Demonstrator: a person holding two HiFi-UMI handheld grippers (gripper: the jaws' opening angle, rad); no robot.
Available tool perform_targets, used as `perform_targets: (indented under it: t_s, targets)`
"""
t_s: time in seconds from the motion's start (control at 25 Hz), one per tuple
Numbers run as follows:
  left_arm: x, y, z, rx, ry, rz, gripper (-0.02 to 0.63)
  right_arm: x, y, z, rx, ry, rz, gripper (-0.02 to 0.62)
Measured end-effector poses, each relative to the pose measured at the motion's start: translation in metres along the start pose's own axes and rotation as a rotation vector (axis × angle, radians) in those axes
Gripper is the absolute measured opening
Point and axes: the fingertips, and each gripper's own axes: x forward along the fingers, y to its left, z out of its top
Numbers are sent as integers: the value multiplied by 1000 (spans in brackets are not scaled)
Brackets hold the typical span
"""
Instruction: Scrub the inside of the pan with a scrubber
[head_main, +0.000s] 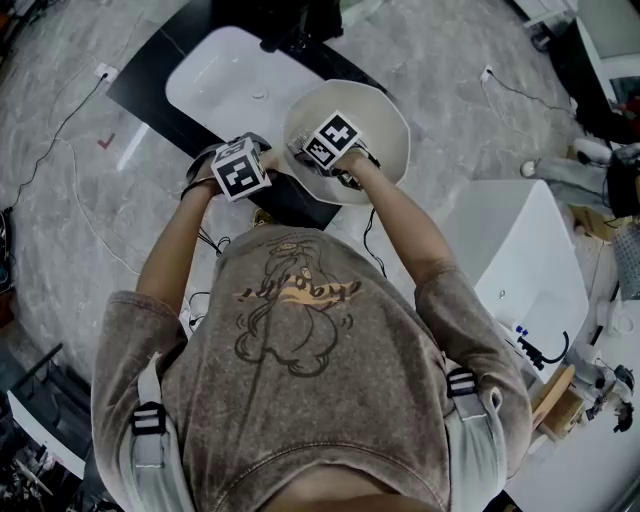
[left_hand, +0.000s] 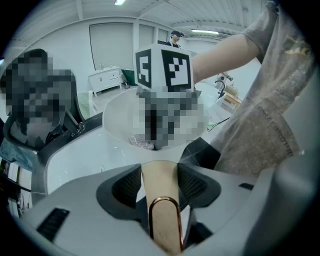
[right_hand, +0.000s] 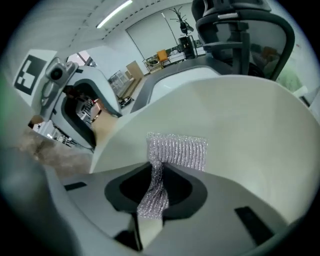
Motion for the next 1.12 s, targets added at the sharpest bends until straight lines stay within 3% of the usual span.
perform_targets:
  t_s: [0.12, 0.32, 0.68, 1.12]
  targets:
    - [1, 1, 0, -3, -3, 8, 242, 0, -27, 5, -26, -30, -142, 89]
    - [1, 1, 1, -9, -6, 6, 242, -9, -62, 12, 16, -100, -241, 89]
    - [1, 2, -1, -17, -13, 11, 242, -40, -121, -8, -25, -26, -425, 89]
    - [-1, 1, -2, -25, -13, 12, 242, -59, -127, -59, -10, 144, -447, 89]
